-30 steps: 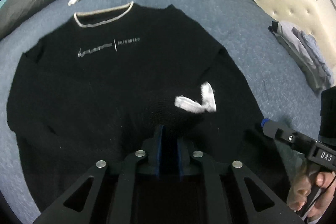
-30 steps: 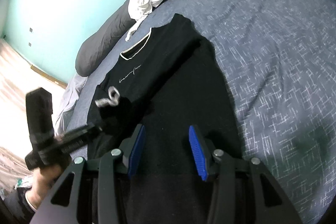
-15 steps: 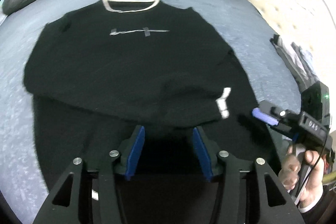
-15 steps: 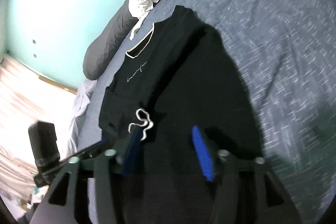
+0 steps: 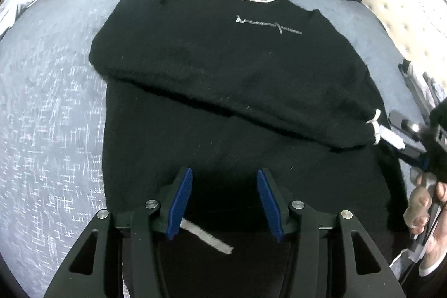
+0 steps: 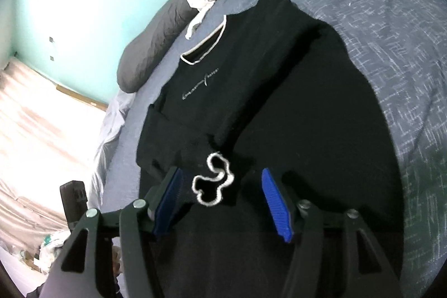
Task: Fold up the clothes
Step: 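Grasp the white-trimmed cuff edge with the right tool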
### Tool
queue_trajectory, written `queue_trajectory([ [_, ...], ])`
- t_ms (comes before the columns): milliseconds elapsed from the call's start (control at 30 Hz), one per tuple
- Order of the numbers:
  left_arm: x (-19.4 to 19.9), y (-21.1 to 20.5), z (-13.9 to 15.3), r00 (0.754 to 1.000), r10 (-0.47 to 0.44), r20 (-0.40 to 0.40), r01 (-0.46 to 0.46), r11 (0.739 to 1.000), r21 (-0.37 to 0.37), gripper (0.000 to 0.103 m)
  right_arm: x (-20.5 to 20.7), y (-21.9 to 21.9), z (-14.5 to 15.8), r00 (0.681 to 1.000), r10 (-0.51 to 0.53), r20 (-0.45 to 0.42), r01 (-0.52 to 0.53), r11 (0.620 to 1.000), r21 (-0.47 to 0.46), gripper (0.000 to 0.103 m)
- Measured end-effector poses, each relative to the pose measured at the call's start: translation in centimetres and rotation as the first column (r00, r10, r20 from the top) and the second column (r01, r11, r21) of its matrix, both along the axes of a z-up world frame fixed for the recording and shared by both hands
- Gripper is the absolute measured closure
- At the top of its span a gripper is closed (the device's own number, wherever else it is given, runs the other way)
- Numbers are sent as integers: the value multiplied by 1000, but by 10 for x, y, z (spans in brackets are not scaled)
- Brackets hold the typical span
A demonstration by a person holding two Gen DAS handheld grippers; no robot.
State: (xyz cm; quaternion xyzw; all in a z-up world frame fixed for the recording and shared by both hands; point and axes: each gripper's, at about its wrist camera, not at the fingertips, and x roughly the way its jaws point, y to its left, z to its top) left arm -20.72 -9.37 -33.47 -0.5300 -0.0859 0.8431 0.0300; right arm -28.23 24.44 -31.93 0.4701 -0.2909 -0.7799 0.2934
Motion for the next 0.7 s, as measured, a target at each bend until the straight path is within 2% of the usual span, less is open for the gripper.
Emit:
queue_trajectory([
  [267, 6, 1, -12, 1000, 0, 20, 0, 1000, 4, 48, -8, -19, -11, 999, 29, 20, -30, 999, 32, 44],
  [300, 6, 1, -13, 1000, 3, 23, -3, 1000, 6, 48, -8, -18, -10, 999, 30, 15, -31, 999, 22, 56],
  [333, 6, 1, -14, 1000, 5, 24, -5, 1000, 7, 48, -7, -17, -9, 999, 31, 11, -31, 999, 12, 72],
  [367, 6, 1, -15, 1000, 7, 24, -7, 1000, 7, 47, -6, -17, -7, 999, 32, 7, -32, 999, 2, 80],
  [400, 7, 1, -15, 1000, 8, 25, -8, 1000, 7, 47, -5, -16, -6, 999, 33, 2, -33, 999, -8, 82],
  [433, 7, 1, -14, 1000, 9, 26, -9, 1000, 8, 47, -4, -15, -5, 999, 34, -2, -34, 999, -18, 92],
  [467, 7, 0, -14, 1000, 10, 28, -10, 1000, 9, 47, -4, -14, -3, 999, 35, -7, -35, 999, -27, 97],
  [700, 7, -3, -14, 999, 31, 45, -33, 999, 27, 47, 6, -1, 15, 998, 27, -48, -32, 994, -103, 99],
])
